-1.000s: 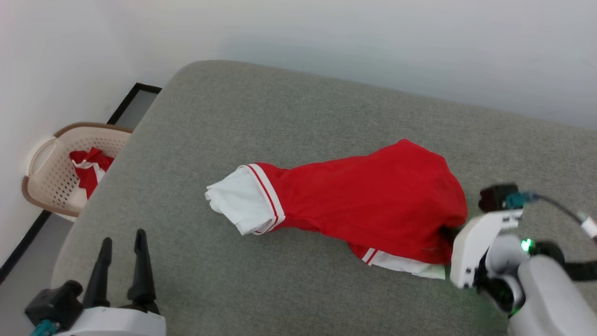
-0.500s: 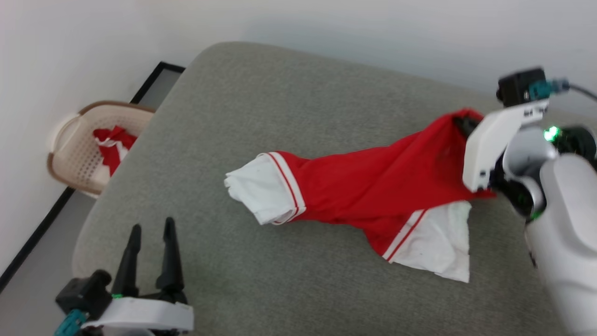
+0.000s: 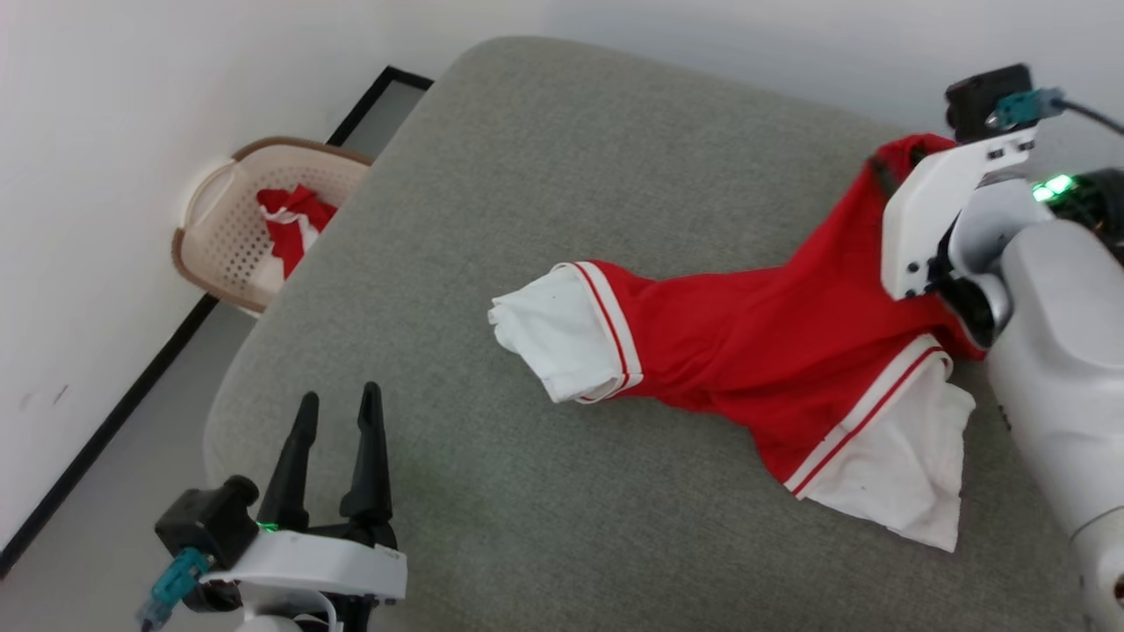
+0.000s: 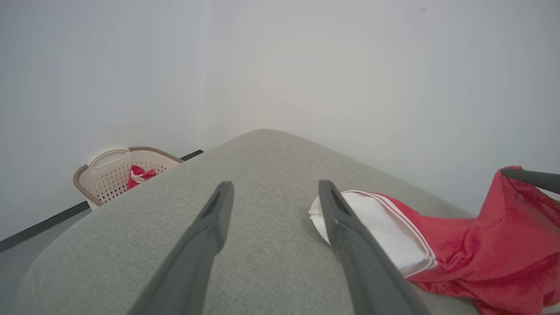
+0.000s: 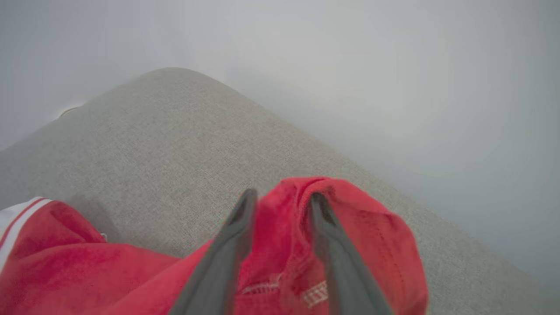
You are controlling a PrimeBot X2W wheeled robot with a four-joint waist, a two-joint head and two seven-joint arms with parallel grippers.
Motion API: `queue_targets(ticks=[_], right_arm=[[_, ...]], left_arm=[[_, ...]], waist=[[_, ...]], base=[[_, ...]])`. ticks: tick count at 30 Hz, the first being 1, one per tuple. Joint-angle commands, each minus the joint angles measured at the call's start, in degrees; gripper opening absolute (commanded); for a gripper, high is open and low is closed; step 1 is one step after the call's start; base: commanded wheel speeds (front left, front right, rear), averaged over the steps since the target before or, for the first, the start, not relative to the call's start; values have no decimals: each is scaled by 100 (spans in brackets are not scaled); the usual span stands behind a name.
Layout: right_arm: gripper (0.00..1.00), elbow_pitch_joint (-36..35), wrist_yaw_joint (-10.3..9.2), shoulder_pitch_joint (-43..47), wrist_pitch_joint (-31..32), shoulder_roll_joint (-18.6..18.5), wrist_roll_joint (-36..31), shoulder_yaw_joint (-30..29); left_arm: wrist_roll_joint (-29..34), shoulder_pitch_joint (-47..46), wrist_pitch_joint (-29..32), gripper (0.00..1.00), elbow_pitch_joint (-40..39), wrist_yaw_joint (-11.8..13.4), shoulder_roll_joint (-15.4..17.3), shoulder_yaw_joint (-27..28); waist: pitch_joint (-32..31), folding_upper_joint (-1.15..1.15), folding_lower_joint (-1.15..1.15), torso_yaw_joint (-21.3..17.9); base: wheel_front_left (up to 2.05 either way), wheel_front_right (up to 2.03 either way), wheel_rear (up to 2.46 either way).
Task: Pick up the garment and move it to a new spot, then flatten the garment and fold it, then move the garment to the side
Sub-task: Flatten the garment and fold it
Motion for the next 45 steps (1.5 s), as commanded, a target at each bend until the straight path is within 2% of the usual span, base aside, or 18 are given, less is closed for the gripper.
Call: queue_targets(ticks=[1,6,10,17,26,30,37,45], right_arm=[[100,158,-2,-116,-87,67,13,93],[100,497,-3,-186,-319,212,215,503],[100,415,-2,-44,-508,280,511,916],[100,-125,-3,264,-909,113,1179,1592],[100,-707,-3,782,-1062,-191,1929,2054],[100,-839,-3,996,-848,-323,2231,2160],[100,-1019,-3,1170,78,-452,2752,2319],[100,-1245,-3,1614,1211,-659,3208,2502]], left_arm=[[-39,-53,-1,100,25,-40,-13,-17],[41,8,-1,100,57,-33,-11,91],[127,116,-1,100,33,-34,-10,238],[283,331,-1,100,-47,-36,60,514],[319,521,-1,100,-40,-36,175,643],[327,573,-1,100,-21,-37,202,665],[348,575,-1,100,19,-37,214,651],[342,514,-1,100,58,-37,197,508]], waist=[[31,0,0,42],[-94,0,0,-82],[-237,0,0,-250],[-518,0,0,-596],[-840,0,0,-899],[-931,0,0,-996],[-1012,0,0,-1060],[-974,0,0,-879]], base=[[0,0,0],[0,0,0],[0,0,0],[0,0,0],[0,0,0],[0,0,0],[0,0,0],[0,0,0]])
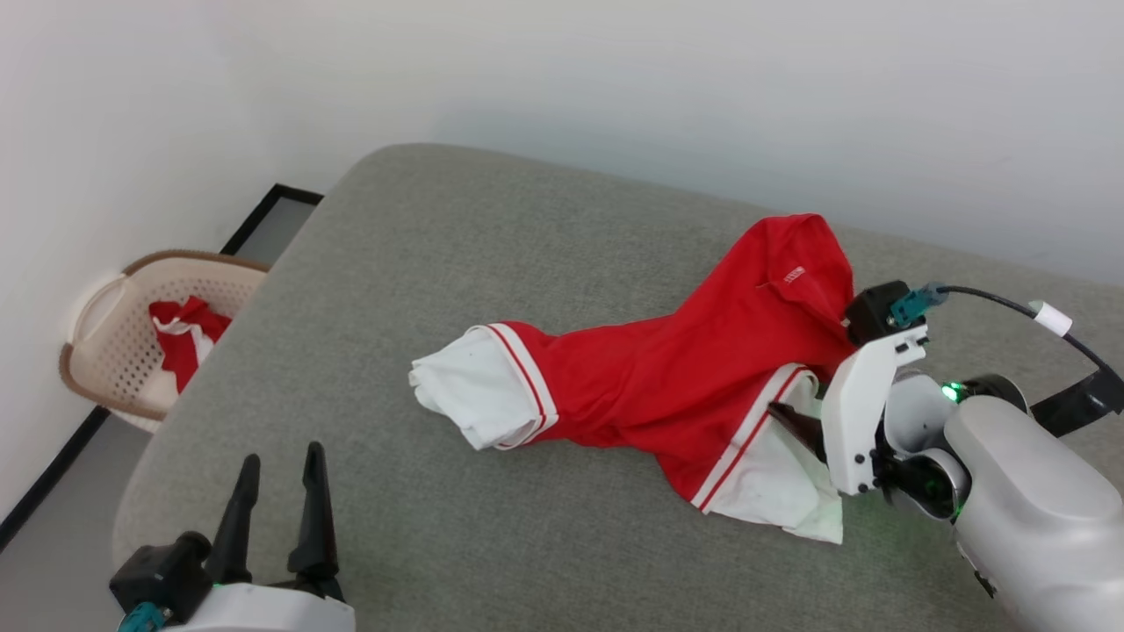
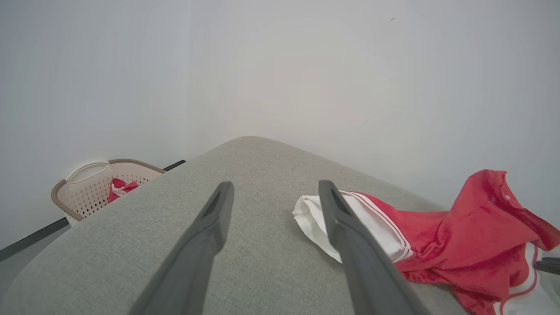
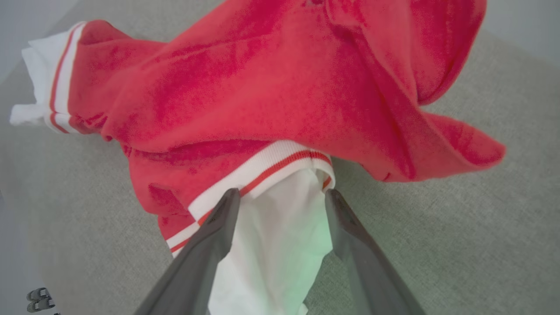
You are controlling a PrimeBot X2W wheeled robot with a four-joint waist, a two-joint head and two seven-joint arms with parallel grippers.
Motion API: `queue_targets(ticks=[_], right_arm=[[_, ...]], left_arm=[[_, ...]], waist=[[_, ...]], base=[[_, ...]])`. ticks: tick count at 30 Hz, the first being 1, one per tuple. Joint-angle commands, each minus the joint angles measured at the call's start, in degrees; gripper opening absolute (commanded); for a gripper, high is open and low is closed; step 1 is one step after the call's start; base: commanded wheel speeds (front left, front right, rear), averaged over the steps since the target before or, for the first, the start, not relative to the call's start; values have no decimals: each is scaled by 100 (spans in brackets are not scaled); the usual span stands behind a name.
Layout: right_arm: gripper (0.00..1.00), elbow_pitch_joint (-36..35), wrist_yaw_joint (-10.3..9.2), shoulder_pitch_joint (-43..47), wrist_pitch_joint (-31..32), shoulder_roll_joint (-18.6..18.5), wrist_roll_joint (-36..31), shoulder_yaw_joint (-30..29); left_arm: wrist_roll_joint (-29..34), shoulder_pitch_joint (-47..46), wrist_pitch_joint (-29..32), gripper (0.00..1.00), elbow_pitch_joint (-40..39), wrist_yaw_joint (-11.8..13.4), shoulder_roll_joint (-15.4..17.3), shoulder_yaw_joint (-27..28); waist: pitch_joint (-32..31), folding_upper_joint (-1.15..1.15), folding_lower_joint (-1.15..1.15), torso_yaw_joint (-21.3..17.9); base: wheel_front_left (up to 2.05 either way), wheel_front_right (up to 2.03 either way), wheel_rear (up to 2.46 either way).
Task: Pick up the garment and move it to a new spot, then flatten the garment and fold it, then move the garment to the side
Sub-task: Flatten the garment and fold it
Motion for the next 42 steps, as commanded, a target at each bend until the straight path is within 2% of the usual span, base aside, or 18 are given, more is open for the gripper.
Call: queue_targets(ticks=[1,8,13,14,15,20,29,38,42], right_arm=[[100,-43,-4,85,70,-38,44,1],[100,-3,-4,423,603,-83,23,-146],[100,193,-3,680,738,89,-99,-101],[45,185,1,744,768,172,-76,-64],[0,162,6,757,770,192,-143,16],[0,84,-2,587,750,34,-309,79],[0,-649,-5,379,736,-452,-172,-388],[0,-1116,-5,918,928,-1087,-283,-1221],[0,-1215,-4,1381,1011,-1248,-307,-1525]], left_arm=[[11,-37,-1,100,-2,-20,-3,-10],[32,-164,-1,100,41,-20,-39,-73],[-11,-222,-1,100,77,-20,-90,-75],[-17,-237,-1,100,83,-20,-103,-75],[-28,-251,-1,100,91,-20,-113,-64],[-32,-266,-1,100,112,-20,-145,-19],[100,-84,-1,100,49,-20,-103,158],[161,221,-1,100,-34,-19,-13,244],[243,382,-1,100,-75,-19,0,306]], waist=[[47,0,0,57],[222,0,0,255],[314,0,0,348],[326,0,0,358],[338,0,0,364],[350,0,0,331],[86,0,0,-62],[-231,0,0,-637],[-375,0,0,-883]], base=[[0,0,0],[0,0,0],[0,0,0],[0,0,0],[0,0,0],[0,0,0],[0,0,0],[0,0,0],[0,0,0]])
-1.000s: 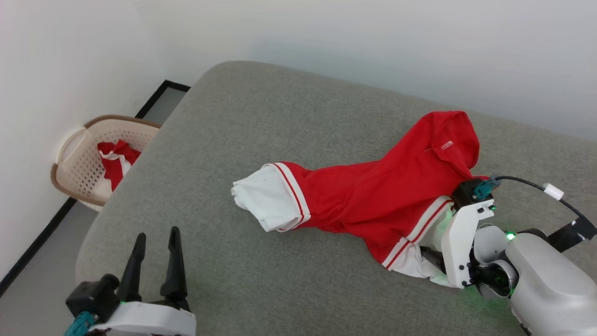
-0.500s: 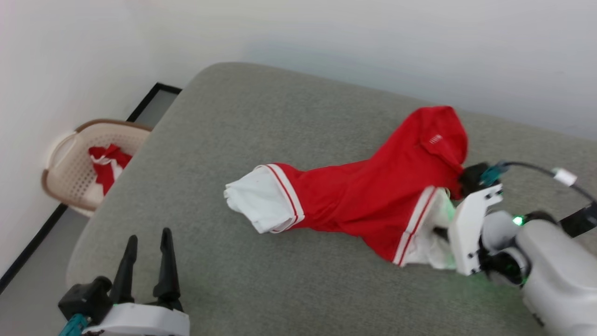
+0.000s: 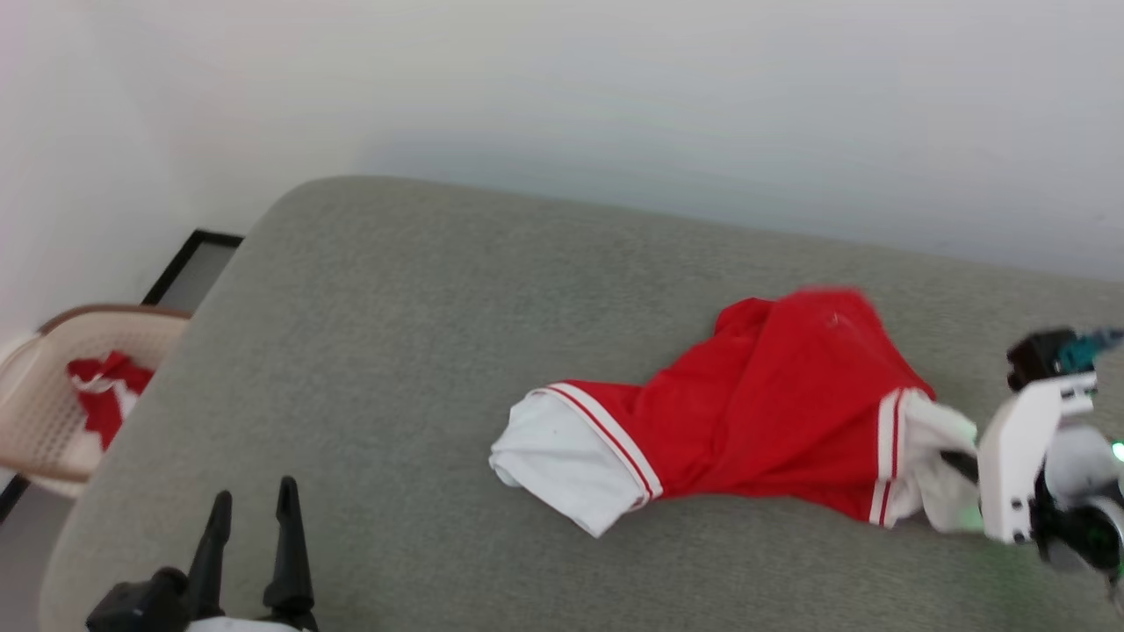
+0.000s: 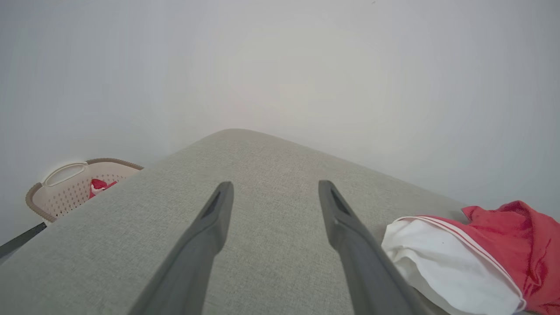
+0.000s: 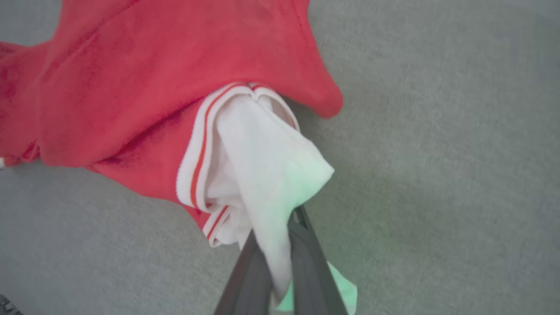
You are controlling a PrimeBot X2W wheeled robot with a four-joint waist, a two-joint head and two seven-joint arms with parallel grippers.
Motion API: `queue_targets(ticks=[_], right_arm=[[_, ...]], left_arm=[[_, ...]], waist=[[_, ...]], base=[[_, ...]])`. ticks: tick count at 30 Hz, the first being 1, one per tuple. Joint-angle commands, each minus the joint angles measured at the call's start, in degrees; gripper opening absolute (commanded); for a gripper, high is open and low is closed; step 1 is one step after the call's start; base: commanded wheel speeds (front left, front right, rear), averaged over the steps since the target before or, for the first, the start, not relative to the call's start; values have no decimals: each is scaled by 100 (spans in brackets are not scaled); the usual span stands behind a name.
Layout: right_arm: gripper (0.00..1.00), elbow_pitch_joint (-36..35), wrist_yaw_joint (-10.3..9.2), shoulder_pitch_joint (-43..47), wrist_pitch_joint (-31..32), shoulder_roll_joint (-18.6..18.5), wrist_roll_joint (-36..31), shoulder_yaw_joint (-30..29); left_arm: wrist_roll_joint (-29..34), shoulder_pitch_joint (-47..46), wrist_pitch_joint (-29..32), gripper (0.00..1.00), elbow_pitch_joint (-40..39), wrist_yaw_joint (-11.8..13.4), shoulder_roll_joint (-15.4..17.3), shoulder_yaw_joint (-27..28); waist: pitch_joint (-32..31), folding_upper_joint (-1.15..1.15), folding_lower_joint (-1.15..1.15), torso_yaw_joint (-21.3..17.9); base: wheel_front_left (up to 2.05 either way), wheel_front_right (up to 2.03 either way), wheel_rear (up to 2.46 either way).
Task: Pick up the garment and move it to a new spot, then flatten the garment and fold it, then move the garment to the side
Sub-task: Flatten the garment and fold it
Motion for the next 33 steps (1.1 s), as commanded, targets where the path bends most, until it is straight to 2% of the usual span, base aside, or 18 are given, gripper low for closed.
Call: queue_targets(ticks=[1,9,17,18,19,21,27,33], right_arm=[[0,-15,-5,221,23,-57,-58,-109],[0,19,-4,973,-176,23,-161,-607],[0,275,-5,1061,-538,266,-365,-574],[5,314,-5,1028,-567,298,-381,-558],[26,350,-5,987,-580,328,-407,-536],[100,405,-5,904,-634,340,-436,-521],[100,333,-5,700,-637,324,-497,-384],[100,-149,-4,622,-796,193,-493,-404]], left_arm=[[96,101,-1,100,-18,-19,19,24],[139,208,-1,100,-56,-18,-8,89],[186,102,-1,100,8,-19,3,15],[177,88,-1,100,21,-19,9,-2],[165,85,-1,100,33,-19,19,-10],[151,67,-1,100,58,-19,43,-38],[66,2,33,100,54,-19,199,-164],[-75,-51,398,100,-216,-19,468,-391]], waist=[[-235,0,0,-297],[-321,0,0,-627],[-303,0,0,-741],[-301,0,0,-750],[-298,0,0,-767],[-289,0,0,-801],[-256,0,0,-948],[-229,0,0,-1112]], base=[[0,0,0],[0,0,0],[0,0,0],[0,0,0],[0,0,0],[0,0,0],[0,0,0],[0,0,0]])
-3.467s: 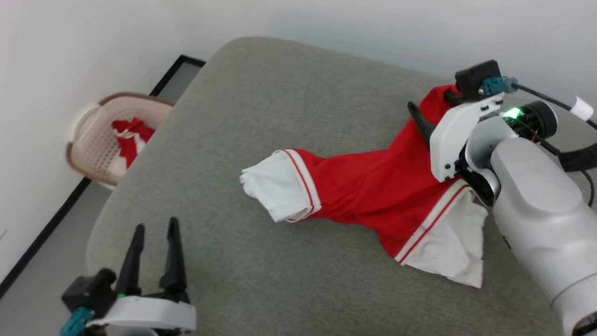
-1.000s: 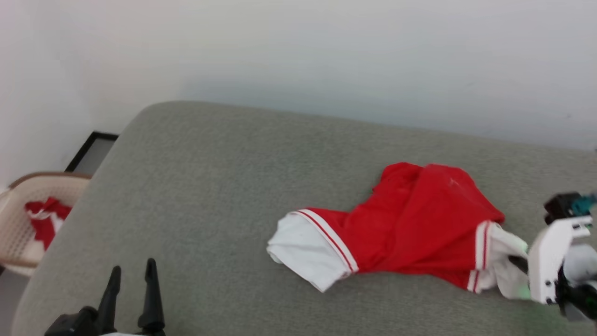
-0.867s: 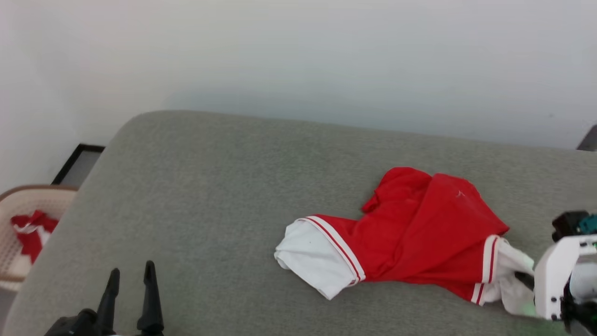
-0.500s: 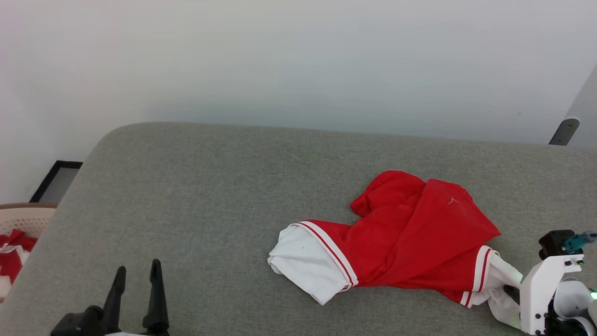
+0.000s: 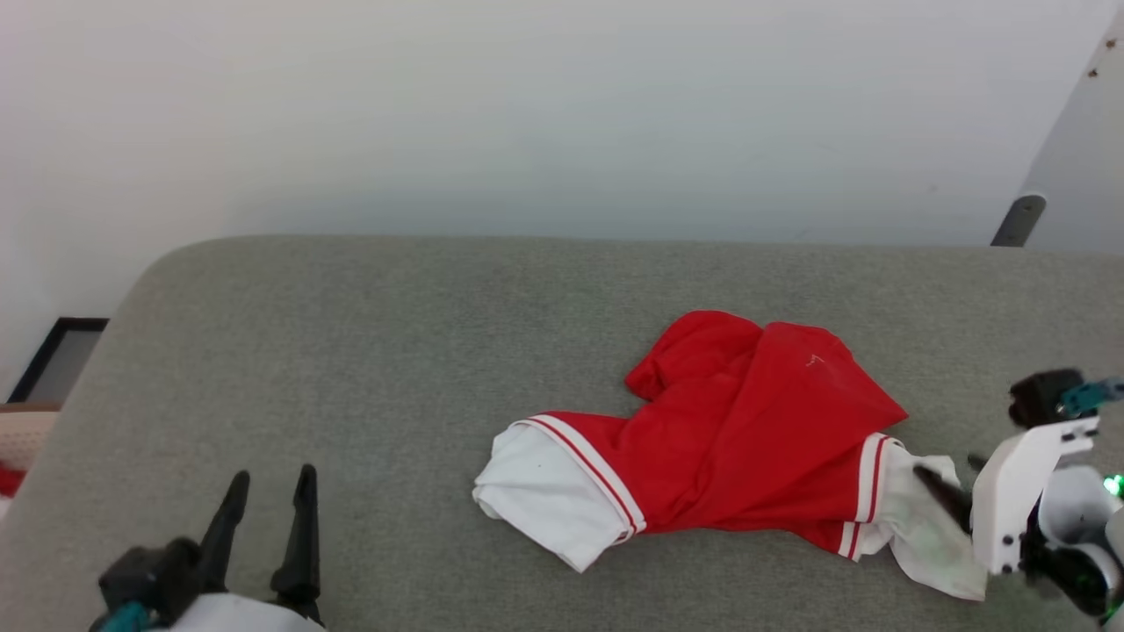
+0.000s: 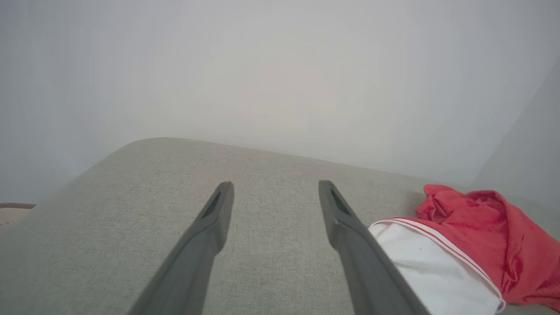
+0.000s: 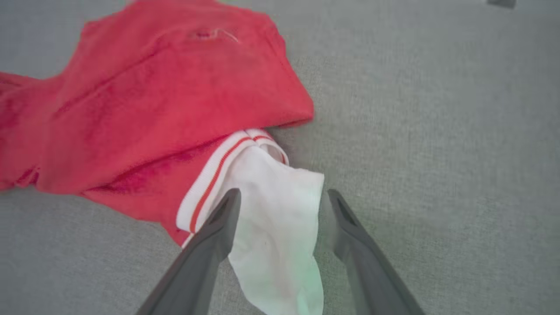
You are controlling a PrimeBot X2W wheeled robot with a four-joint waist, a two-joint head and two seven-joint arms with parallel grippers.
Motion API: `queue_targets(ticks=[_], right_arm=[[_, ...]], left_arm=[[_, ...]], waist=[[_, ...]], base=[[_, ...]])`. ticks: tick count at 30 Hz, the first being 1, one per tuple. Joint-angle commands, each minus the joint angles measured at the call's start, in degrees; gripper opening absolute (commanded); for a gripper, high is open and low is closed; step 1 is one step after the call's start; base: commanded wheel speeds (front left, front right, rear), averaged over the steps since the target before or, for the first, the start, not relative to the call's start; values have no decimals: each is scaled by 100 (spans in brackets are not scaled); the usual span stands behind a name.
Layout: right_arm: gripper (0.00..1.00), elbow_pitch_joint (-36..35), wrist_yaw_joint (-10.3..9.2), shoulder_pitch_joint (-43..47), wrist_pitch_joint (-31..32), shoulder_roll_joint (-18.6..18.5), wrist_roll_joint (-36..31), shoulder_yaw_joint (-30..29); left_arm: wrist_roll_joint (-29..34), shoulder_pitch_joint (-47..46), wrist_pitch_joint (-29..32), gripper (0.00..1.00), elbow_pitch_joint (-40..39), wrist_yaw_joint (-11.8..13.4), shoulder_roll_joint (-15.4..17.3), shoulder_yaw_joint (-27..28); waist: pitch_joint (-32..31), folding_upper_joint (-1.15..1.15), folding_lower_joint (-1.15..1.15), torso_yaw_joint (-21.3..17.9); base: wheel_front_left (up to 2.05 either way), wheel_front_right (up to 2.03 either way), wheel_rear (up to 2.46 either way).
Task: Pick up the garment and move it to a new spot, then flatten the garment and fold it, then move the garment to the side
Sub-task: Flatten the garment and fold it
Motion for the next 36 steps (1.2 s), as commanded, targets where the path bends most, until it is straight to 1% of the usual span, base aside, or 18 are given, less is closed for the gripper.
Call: queue_targets(ticks=[1,6,9,13,16,18,21,24,26,31,36], right_arm=[[100,-64,-5,-44,-79,-30,-33,-74],[100,-573,-4,193,-731,-31,-299,-514],[100,-902,-4,364,-1179,84,-506,-879],[100,-1329,-4,767,-1661,358,-846,-1371],[100,-1645,-4,1026,-1809,603,-1084,-1697],[100,-1855,-4,1232,-1839,792,-1207,-1880],[100,-2135,-4,1483,-1802,1026,-1390,-2133],[100,-2334,-4,1628,-1807,1211,-1493,-2268],[100,-2443,-4,1706,-1825,1300,-1558,-2278],[100,-2626,-4,1804,-1915,1450,-1648,-2224],[100,-2674,-4,1807,-2085,1524,-1697,-2129]], left_arm=[[-49,-41,53,100,-52,-18,67,-32],[-323,-183,713,100,-438,-18,414,-367],[-524,-300,1235,100,-674,-18,618,-579],[-1027,-589,2196,100,-928,-18,836,-883],[-1438,-860,3055,100,-979,-18,988,-1016],[-1701,-1097,3623,100,-977,-14,1028,-1079],[-2007,-1440,4397,100,-864,116,1093,-1150],[-2161,-1714,5003,100,-651,224,1156,-1247],[-2169,-1878,5272,100,-531,240,1211,-1339],[-2279,-2034,5782,100,-170,369,1193,-1506],[-2172,-2076,5948,100,219,363,1273,-1640]], waist=[[14,0,0,-52],[53,0,0,-176],[87,0,0,-255],[136,0,0,-344],[166,0,0,-398],[159,0,0,-440],[168,0,0,-506],[204,0,0,-608],[242,0,0,-687],[323,0,0,-859],[398,0,0,-1003]], base=[[0,0,0],[0,0,0],[0,0,0],[0,0,0],[0,0,0],[0,0,0],[0,0,0],[0,0,0],[0,0,0],[0,0,0],[0,0,0]])
